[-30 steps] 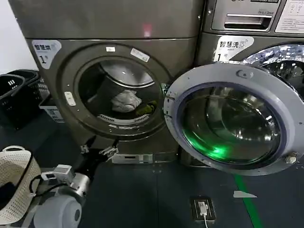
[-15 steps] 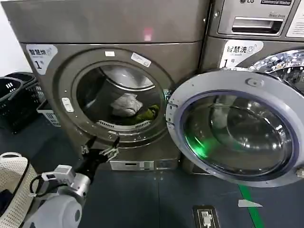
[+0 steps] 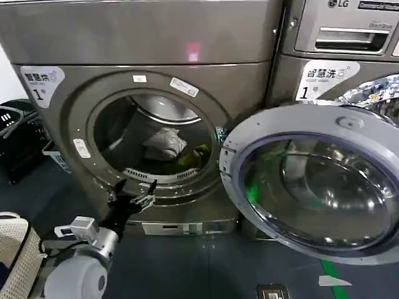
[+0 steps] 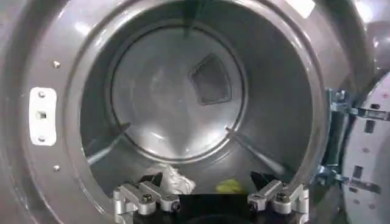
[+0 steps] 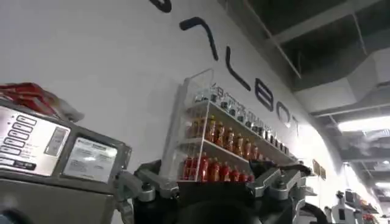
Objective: Grasp the clothes from the dryer.
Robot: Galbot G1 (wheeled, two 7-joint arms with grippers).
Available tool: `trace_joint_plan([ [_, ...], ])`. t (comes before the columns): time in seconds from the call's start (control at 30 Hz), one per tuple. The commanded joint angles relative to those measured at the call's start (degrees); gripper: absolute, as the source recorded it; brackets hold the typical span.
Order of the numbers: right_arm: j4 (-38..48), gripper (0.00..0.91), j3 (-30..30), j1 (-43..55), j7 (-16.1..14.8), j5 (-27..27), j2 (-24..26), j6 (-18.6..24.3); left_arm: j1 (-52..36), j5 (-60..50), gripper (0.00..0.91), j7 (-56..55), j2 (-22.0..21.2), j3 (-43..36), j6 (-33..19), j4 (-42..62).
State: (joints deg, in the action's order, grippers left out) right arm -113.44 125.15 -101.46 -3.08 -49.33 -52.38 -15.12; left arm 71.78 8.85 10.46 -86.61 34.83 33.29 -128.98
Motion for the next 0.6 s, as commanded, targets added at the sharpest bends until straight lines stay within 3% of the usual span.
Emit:
trace_joint_plan([
  [0.03,-0.1,0.907,1.7,-1.5,0.9,0.1,-0.1,-0.2,-7.0,0.6,0.907,-0.3,0.9,-1.7,-1.0,6.1],
  [0.33,-0.6,0.907,3.8,-3.0,0.1,1.5,-0.6,-0.8,-29.2,-0.3,0.907,-2.3,2.6,-3.8,-7.3,31.7],
  [0.6,-0.7,0.907,3.9,-2.9,-0.2,1.5,-0.6,-0.7,-40.5,-1.9,0.907,-3.7,1.8,-7.0,-12.3,50.6],
])
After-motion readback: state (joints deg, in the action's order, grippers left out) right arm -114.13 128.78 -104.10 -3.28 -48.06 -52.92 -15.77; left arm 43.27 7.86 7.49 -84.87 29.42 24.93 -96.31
